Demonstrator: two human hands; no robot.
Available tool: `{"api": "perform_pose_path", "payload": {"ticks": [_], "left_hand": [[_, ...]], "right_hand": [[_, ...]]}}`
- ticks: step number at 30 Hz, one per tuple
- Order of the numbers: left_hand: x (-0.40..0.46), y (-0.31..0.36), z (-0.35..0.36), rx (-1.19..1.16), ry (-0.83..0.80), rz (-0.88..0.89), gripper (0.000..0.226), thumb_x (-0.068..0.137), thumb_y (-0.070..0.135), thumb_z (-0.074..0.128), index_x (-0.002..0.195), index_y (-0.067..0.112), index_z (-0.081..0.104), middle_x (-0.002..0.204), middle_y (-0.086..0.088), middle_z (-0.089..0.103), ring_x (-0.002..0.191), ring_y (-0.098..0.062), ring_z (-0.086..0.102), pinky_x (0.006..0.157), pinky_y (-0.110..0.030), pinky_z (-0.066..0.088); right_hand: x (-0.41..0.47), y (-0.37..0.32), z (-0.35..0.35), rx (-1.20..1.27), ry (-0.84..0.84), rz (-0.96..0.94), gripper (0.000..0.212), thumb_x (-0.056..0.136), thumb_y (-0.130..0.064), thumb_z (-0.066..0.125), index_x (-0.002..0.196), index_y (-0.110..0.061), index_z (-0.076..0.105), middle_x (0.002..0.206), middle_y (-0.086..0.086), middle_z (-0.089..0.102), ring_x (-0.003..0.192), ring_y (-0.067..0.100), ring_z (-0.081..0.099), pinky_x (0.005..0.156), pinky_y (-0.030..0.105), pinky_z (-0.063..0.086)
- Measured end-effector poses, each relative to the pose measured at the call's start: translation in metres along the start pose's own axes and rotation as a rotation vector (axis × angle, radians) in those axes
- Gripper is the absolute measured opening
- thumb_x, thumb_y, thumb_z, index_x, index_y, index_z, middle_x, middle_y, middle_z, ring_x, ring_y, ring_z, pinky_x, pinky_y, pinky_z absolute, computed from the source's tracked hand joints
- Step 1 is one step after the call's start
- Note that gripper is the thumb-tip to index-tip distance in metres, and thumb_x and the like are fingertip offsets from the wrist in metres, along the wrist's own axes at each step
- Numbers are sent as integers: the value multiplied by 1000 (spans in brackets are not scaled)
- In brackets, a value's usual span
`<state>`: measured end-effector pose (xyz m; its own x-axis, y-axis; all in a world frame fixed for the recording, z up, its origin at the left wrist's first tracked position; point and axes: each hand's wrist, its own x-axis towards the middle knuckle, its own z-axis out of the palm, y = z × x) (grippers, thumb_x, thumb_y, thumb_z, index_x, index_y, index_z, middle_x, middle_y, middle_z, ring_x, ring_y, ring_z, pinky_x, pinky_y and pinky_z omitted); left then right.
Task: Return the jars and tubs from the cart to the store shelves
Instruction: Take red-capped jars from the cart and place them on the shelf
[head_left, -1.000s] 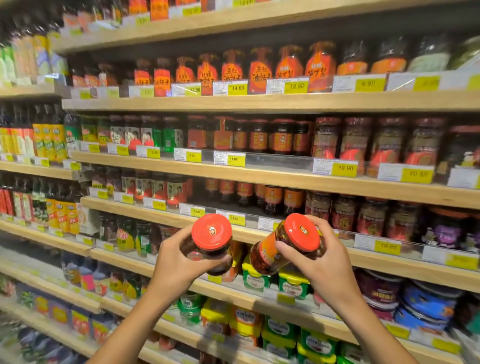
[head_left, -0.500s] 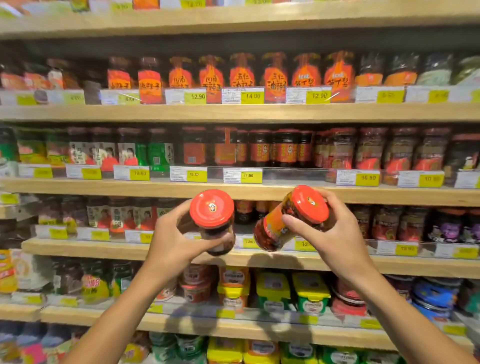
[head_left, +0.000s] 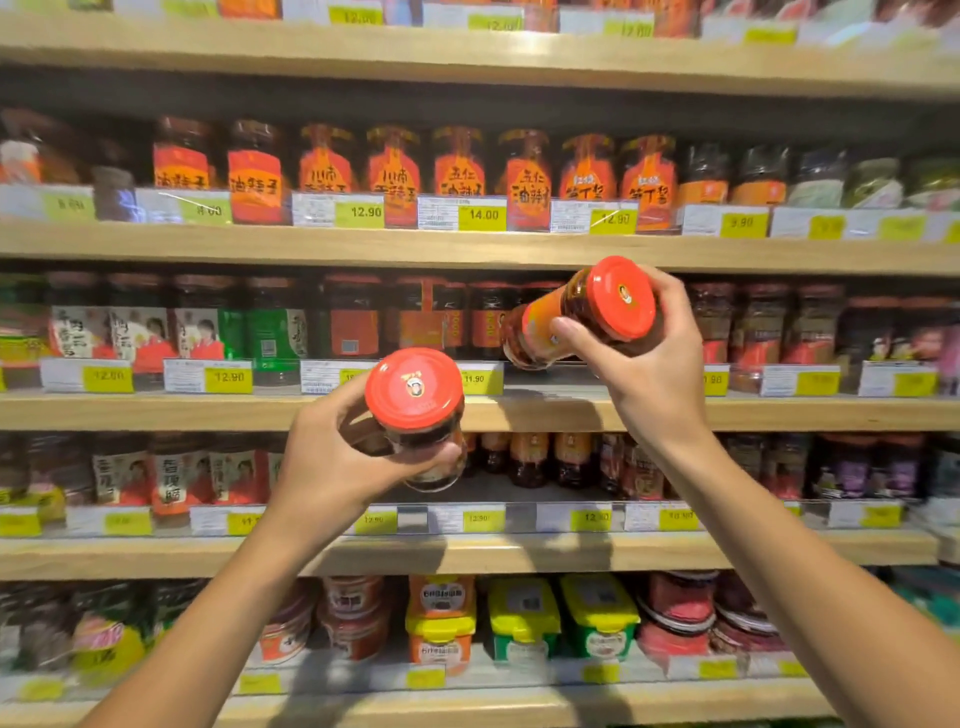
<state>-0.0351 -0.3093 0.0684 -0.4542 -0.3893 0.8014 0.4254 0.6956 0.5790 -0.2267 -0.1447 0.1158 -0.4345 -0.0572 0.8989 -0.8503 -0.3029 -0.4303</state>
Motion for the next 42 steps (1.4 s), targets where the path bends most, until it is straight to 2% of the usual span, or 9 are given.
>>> {"api": "perform_pose_path", "payload": {"ticks": [8, 12, 15, 20, 25, 28, 30, 37, 42], "left_hand": [[9, -3, -1, 9, 29, 49, 63, 46, 27, 89, 103, 38, 65, 95, 30, 73, 92, 7, 68, 76, -7, 50], [13, -6, 2, 18, 45, 61, 66, 46, 30, 90, 106, 40, 65, 99, 30, 72, 98, 4, 68, 80, -8, 50], [14, -7, 3, 26, 43, 78, 66, 47, 33, 91, 107, 41, 66, 101, 29, 72, 100, 1, 68, 82, -9, 50], [19, -8, 4, -29, 45, 106, 61, 45, 46, 91, 102, 53, 69, 103, 19, 75, 98, -2, 69, 83, -13, 52], [22, -7, 6, -36, 31, 128, 61, 46, 47, 90, 103, 51, 69, 107, 16, 74, 103, -9, 69, 87, -16, 52], [24, -7, 6, -31, 27, 144, 58, 48, 47, 89, 102, 54, 69, 106, 16, 74, 103, -9, 69, 88, -17, 52], [25, -7, 7, -30, 24, 151, 58, 48, 46, 90, 102, 53, 69, 107, 15, 74, 104, -10, 69, 87, -17, 52], [21, -8, 4, -18, 42, 150, 59, 51, 43, 94, 104, 50, 70, 107, 14, 75, 103, -10, 70, 85, -16, 52], [18, -8, 1, -1, 64, 146, 62, 52, 29, 98, 104, 50, 69, 106, 16, 74, 104, -9, 69, 85, -16, 52]], "right_hand": [[20, 41, 14, -119, 7, -48, 77, 65, -40, 92, 129, -16, 56, 118, -9, 64, 108, 1, 61, 91, 10, 45], [26, 57, 16, -174, -10, -14, 76, 64, -40, 93, 128, -18, 57, 111, -22, 60, 101, -18, 55, 86, 2, 40], [30, 69, 17, -226, -19, 43, 75, 65, -43, 92, 129, -19, 58, 109, -18, 63, 95, -12, 59, 84, 1, 40], [39, 81, 17, -305, -64, 172, 75, 64, -53, 89, 120, -16, 56, 102, -11, 69, 99, 11, 66, 91, 33, 54], [58, 84, 24, -470, -106, 255, 80, 63, -70, 80, 114, -14, 57, 108, 2, 68, 103, 23, 64, 87, 44, 55], [69, 80, 32, -575, -154, 264, 72, 64, -80, 71, 90, -13, 65, 78, -1, 69, 73, 17, 65, 64, 36, 54], [74, 75, 38, -650, -195, 302, 71, 68, -81, 68, 69, -10, 58, 61, 1, 62, 57, 18, 58, 56, 33, 45], [78, 80, 50, -701, -378, 340, 77, 77, -68, 71, 123, -8, 53, 111, 10, 68, 100, 32, 66, 86, 43, 56], [79, 81, 46, -654, -402, 361, 77, 76, -64, 75, 126, -10, 51, 115, 10, 65, 107, 31, 62, 87, 37, 53]]}}
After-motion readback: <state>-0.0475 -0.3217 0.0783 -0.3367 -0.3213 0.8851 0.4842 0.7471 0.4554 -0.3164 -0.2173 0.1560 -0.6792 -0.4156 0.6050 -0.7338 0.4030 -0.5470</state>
